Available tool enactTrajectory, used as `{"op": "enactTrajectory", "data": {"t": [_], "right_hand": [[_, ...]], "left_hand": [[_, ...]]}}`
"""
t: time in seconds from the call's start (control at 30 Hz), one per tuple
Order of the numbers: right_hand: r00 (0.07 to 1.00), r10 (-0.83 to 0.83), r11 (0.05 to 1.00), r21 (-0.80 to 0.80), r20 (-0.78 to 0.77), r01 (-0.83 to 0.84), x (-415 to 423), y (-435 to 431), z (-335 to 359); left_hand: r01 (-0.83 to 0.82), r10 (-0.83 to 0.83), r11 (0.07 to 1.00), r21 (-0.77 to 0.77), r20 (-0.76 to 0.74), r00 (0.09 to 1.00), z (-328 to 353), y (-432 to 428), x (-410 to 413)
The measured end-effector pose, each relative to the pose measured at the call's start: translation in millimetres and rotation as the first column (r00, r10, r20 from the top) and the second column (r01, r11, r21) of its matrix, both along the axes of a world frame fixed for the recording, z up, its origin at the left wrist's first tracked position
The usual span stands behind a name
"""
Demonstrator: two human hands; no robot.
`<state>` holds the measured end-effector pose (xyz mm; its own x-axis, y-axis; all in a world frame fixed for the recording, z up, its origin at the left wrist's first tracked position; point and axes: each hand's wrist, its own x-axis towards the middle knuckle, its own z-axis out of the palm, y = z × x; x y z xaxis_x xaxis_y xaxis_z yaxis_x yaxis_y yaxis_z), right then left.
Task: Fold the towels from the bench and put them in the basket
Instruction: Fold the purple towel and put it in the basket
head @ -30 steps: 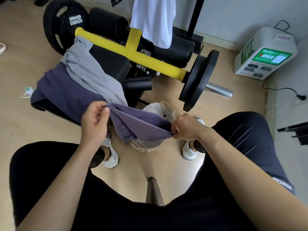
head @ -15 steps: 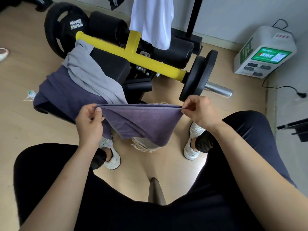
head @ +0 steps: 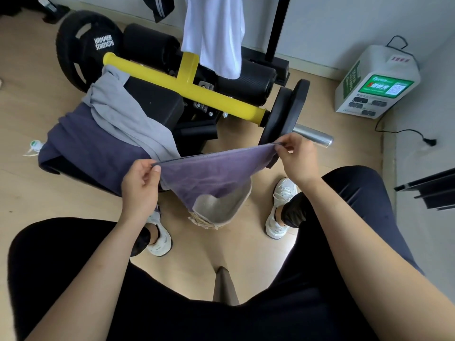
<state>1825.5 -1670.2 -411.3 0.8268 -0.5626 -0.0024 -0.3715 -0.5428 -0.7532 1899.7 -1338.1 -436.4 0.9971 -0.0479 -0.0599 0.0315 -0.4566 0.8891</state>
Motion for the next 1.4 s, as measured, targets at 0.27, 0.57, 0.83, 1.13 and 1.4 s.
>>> {"op": "enactTrajectory", "data": {"t": [0.27, 0.57, 0.83, 1.13, 1.4], "right_hand": [[0.985, -0.173, 0.935, 0.312, -0.021, 0.171, 2, 8, -3], [0.981, -0.193, 0.794, 0.586, -0.011, 0.163, -5, 46, -2], [0.996, -0.011, 0.742, 0.669, 0.089, -0.052, -14, 89, -8], [0.976, 0.153, 0.78, 0.588, 0.155, -0.216, -17, 111, -18], [0.95, 0.3, 0.909, 0.277, 0.082, -0.311, -20, 112, -13]], "left_hand": [[-0.13, 0.109, 0.982, -0.138, -0.152, 0.982, -2, -6, 3], [-0.146, 0.071, 0.954, -0.261, -0.279, 0.958, 2, -22, -7], [-0.032, -0.034, 0.959, -0.28, -0.228, 0.973, 3, -43, -31], [0.127, -0.155, 0.964, -0.233, -0.104, 0.982, 13, -59, -51], [0.26, -0.296, 0.935, -0.239, -0.124, 0.947, 16, -56, -56]]}}
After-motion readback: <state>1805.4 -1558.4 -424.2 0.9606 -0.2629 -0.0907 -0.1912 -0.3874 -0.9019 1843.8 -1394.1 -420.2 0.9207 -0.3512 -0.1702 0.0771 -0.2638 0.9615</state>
